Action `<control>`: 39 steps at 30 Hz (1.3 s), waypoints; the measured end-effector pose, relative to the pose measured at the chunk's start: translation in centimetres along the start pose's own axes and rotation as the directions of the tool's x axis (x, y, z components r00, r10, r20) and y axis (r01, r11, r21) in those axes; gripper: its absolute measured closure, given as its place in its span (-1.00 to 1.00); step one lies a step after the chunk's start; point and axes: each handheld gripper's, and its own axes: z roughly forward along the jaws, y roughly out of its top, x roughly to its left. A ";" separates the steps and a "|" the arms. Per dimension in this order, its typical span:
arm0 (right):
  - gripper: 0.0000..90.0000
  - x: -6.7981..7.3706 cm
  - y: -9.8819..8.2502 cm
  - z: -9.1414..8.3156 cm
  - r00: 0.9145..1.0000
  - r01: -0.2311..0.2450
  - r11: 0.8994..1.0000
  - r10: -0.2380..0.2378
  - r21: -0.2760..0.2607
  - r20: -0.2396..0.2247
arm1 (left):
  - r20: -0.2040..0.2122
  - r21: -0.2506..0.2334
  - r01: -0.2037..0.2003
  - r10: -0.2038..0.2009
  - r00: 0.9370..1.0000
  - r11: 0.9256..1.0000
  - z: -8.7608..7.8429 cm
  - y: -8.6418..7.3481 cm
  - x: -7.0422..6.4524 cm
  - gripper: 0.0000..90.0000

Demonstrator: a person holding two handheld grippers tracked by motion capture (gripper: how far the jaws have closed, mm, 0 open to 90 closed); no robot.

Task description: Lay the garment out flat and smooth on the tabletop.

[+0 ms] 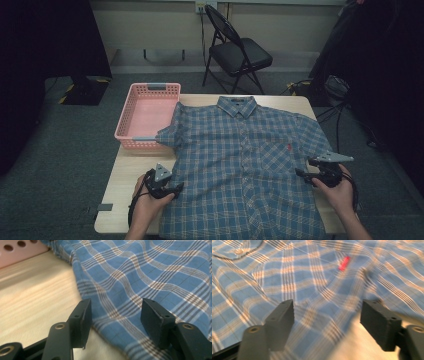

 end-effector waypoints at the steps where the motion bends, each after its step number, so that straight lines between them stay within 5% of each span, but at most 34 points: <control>1: -0.37 -0.2 -0.5 -0.5 1.000 -0.015 1.000 0.015 -0.001 0.004 | -0.007 -0.004 0.016 -0.016 1.000 1.000 0.0 -0.1 0.1 -0.05; 5: -0.25 -0.7 -1.8 -1.5 0.999 -0.047 0.999 0.047 0.012 0.007 | -0.009 0.006 -0.001 0.001 1.000 1.000 0.2 -0.4 -0.3 -0.04; 11: -0.06 0.7 -2.5 -1.1 1.000 -0.006 0.999 0.007 0.043 -0.024 | -0.004 0.030 -0.022 0.022 1.000 0.999 0.0 -0.3 -0.9 0.18; 14: 0.19 1.4 -2.5 -1.4 0.999 0.000 0.999 0.002 0.051 -0.035 | 0.031 0.027 -0.024 0.023 0.999 0.999 -0.1 -0.3 -1.0 0.53; 18: 0.19 2.0 -3.0 -2.0 0.999 -0.015 0.998 0.018 0.054 -0.050 | 0.052 0.048 -0.037 0.035 0.998 0.998 -0.2 -0.1 -1.4 0.80; 21: 0.21 1.7 -3.1 -2.9 0.995 -0.059 0.997 0.062 0.038 -0.073 | 0.060 0.050 -0.045 0.042 0.997 0.998 -0.3 -0.2 -1.5 0.84; 25: 0.16 0.9 -3.2 -3.7 0.997 -0.066 0.998 0.066 0.016 -0.029 | 0.057 0.068 -0.041 0.037 0.998 0.997 -0.5 -0.1 -1.1 0.91; 30: 0.16 1.1 -3.2 -2.8 0.999 -0.040 0.998 0.042 0.056 -0.031 | 0.015 0.077 -0.015 0.014 1.000 0.997 -1.0 0.4 0.0 0.93; 34: 0.16 1.6 -3.1 -2.3 0.999 -0.022 0.998 0.025 0.058 -0.043 | -0.021 0.106 -0.045 0.048 0.999 0.993 -0.9 0.2 0.0 0.93; 39: 0.17 1.5 -3.3 -2.7 0.996 -0.062 0.997 0.066 0.050 -0.067 | -0.017 0.098 -0.054 0.056 0.998 0.994 -0.9 0.1 -0.1 0.93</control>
